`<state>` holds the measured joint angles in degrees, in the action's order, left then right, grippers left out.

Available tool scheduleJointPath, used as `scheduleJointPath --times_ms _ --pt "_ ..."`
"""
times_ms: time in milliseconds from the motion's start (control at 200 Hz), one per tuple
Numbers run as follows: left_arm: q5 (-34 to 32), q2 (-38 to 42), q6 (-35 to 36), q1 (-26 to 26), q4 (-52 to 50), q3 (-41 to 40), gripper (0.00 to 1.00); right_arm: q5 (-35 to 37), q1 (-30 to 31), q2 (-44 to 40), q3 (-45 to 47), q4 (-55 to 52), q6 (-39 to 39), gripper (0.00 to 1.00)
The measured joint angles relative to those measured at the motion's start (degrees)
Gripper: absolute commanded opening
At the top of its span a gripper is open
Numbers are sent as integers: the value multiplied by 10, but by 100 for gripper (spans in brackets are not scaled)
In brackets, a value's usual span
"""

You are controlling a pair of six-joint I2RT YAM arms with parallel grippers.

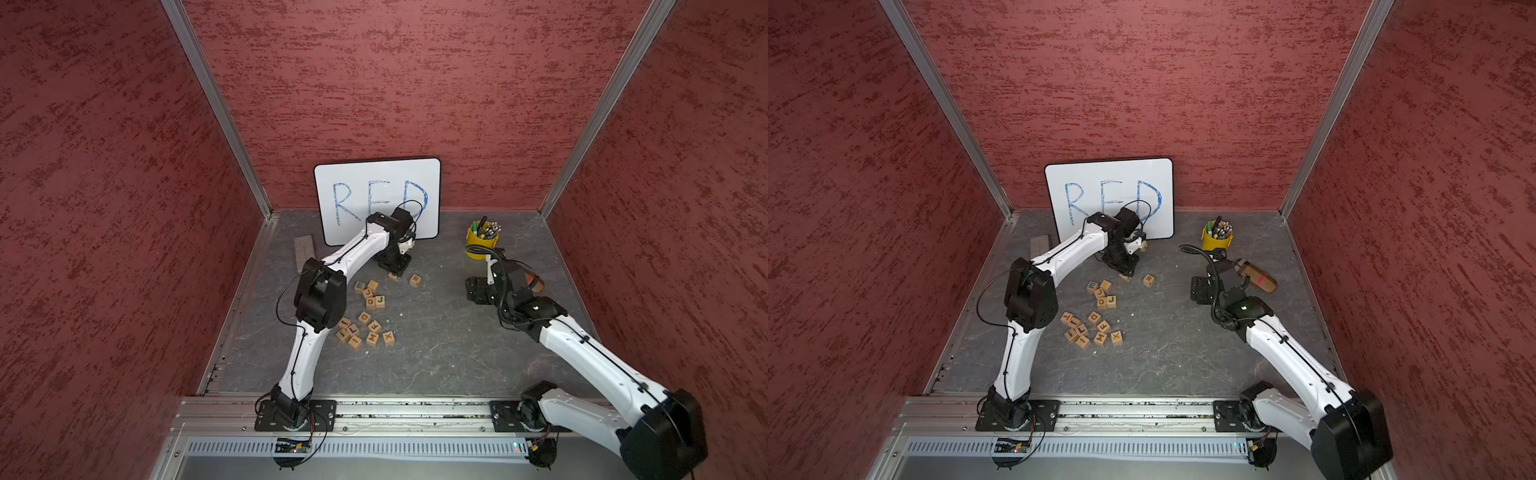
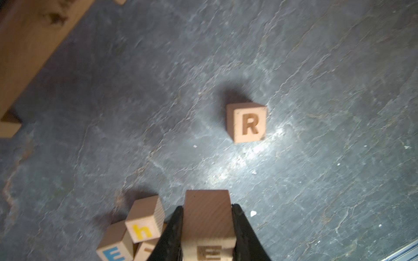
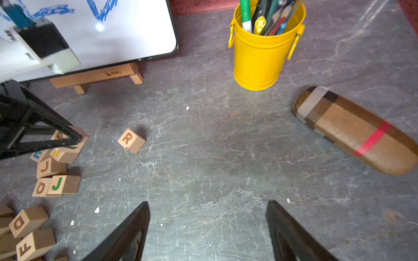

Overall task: Assemble the uppercase word "red" with letter blocks
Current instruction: Place the letter block at the center of the board.

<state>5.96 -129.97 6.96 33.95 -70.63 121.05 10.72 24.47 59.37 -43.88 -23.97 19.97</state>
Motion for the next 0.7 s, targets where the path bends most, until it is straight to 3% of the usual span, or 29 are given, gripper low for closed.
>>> scheduleJointPath --times_ms 446,701 --pt "1 -138 -13 85 -28 213 12 15 -10 -21 1 -14 12 82" --pt "-5 -188 -23 101 -31 229 12 15 -14 -27 2 -15 13 82"
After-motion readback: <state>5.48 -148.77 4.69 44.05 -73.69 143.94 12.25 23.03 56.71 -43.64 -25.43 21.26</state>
